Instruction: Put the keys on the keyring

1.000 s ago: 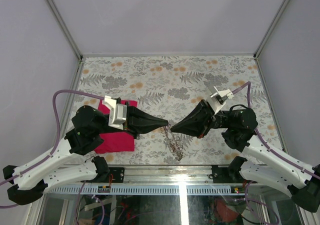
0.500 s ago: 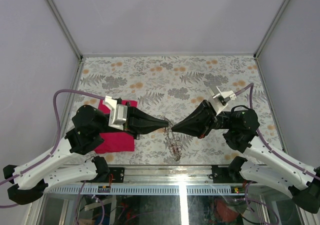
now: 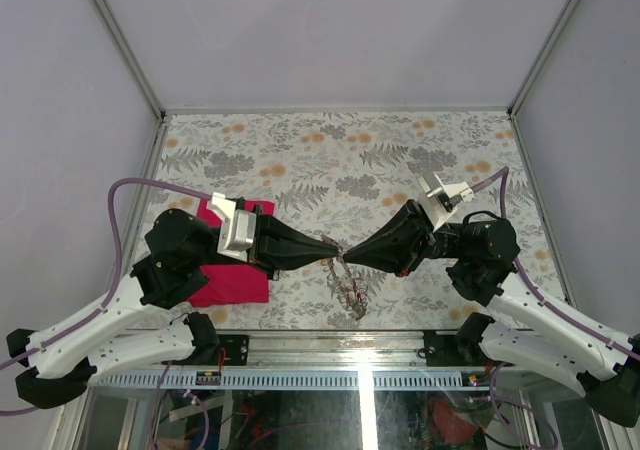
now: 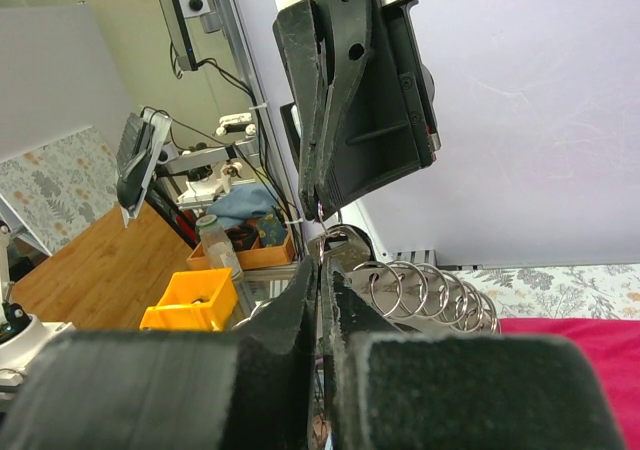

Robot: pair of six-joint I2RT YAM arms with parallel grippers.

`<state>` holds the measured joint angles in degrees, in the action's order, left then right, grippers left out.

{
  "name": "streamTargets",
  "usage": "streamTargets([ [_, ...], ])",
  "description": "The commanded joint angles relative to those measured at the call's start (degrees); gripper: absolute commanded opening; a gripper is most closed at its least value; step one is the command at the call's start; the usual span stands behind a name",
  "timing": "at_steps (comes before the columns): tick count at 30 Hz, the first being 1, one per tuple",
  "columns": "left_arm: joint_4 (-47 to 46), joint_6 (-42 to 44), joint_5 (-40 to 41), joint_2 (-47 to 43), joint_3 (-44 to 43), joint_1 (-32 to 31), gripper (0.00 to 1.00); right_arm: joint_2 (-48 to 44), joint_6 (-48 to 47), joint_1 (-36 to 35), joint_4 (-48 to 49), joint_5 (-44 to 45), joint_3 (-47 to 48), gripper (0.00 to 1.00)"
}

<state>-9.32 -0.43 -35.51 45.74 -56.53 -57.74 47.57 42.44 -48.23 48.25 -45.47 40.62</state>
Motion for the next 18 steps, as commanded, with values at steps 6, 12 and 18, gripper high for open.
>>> streamTargets([
  [6,-2.37,-0.91,-1.15,0.63,-1.64,0.10,0.00,-1.20,-1.12,-0.47,2.01,2.09,2.26,0.00],
  [12,-2.42,-1.07,-1.79,0.34,-1.65,0.13,0.00,-2.06,-1.96,-0.52,0.98,4.04,1.63,0.00],
  [18,-1.88,-0.96,-1.75,0.07,-1.51,0.13,0.00,-3.31,-3.05,-0.48,0.17,5.87,1.48,0.00],
])
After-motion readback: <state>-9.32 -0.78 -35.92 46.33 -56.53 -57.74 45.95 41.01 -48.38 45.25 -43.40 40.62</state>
